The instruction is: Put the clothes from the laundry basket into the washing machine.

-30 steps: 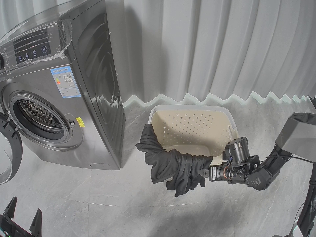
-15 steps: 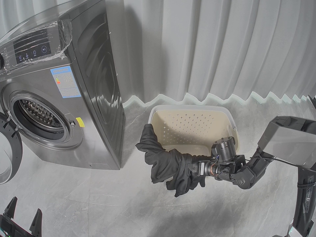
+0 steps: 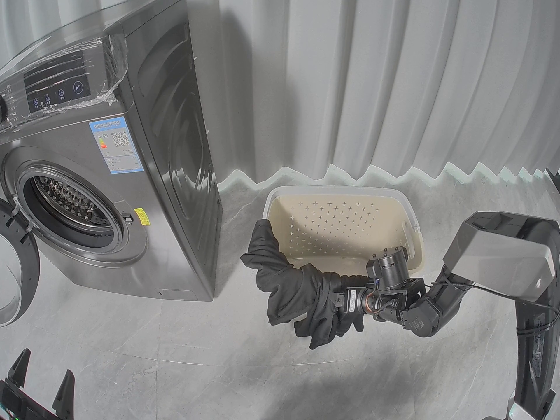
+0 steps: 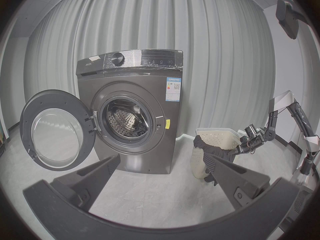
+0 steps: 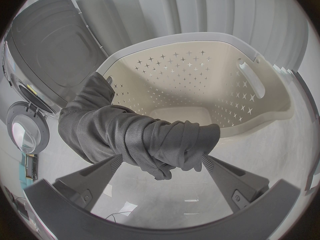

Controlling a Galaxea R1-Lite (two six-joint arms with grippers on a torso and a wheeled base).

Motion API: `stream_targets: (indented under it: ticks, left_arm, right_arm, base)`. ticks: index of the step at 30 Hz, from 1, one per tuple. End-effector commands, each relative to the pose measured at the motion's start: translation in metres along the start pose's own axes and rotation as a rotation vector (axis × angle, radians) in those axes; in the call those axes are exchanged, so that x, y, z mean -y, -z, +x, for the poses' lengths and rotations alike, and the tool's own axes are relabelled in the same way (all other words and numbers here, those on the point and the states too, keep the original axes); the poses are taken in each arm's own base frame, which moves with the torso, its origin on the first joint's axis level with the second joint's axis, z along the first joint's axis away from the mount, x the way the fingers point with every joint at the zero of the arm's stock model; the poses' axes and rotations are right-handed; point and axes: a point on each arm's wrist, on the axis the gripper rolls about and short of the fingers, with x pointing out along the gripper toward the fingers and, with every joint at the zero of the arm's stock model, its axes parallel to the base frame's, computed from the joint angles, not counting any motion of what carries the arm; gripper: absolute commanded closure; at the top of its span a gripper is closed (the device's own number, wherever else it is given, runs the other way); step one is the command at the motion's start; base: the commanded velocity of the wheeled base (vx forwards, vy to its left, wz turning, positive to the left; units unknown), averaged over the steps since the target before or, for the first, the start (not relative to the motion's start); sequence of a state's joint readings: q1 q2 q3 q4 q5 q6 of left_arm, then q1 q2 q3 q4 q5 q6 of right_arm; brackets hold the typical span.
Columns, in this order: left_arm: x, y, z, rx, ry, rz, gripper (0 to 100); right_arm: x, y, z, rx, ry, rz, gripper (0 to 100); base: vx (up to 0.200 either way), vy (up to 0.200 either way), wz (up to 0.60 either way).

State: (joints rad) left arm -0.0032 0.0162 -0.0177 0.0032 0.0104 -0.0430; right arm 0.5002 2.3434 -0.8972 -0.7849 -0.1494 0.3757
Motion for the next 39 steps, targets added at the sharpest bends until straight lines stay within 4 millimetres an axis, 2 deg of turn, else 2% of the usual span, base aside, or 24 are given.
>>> stream_targets:
  ticks: [1,11,15,16,27,32,39]
  left_arm:
    - [0.0,0.005,0.0,0.0,0.0,0.0,0]
    - [0.0,0.005,0.0,0.0,-0.002,0.002,0]
    - [0.0,0.005,0.0,0.0,0.0,0.002,0]
    - [0.0,0.005,0.0,0.0,-0.002,0.0,0]
    - [0.0,0.005,0.0,0.0,0.001,-0.002,0]
    - [0.0,0.005,0.0,0.0,0.001,-0.002,0]
    - [0.0,0.005,0.0,0.0,0.0,0.0,0]
  right_arm:
    - [0.0,0.002,0.004,-0.005,0.0,-0.003,0]
    - [0.002,0.009,0.026,0.064,0.003,0.002,0]
    - [0.002,0.01,0.027,0.069,0.003,0.001,0]
    - [0.002,0.01,0.026,0.07,0.003,0.001,100]
    - [-0.001,0.003,0.019,0.089,-0.009,0.003,100]
    - [-0.005,-0.004,0.008,0.109,-0.022,0.004,100]
    - [-0.013,-0.034,-0.047,0.19,-0.067,0.002,100]
  base:
    - [0.0,0.0,0.0]
    - [0.0,0.0,0.0]
    - [0.0,0.0,0.0]
    - [0.0,0.0,0.0]
    - [0.0,0.0,0.0]
    - [0.0,0.0,0.0]
    - [0.0,0.0,0.0]
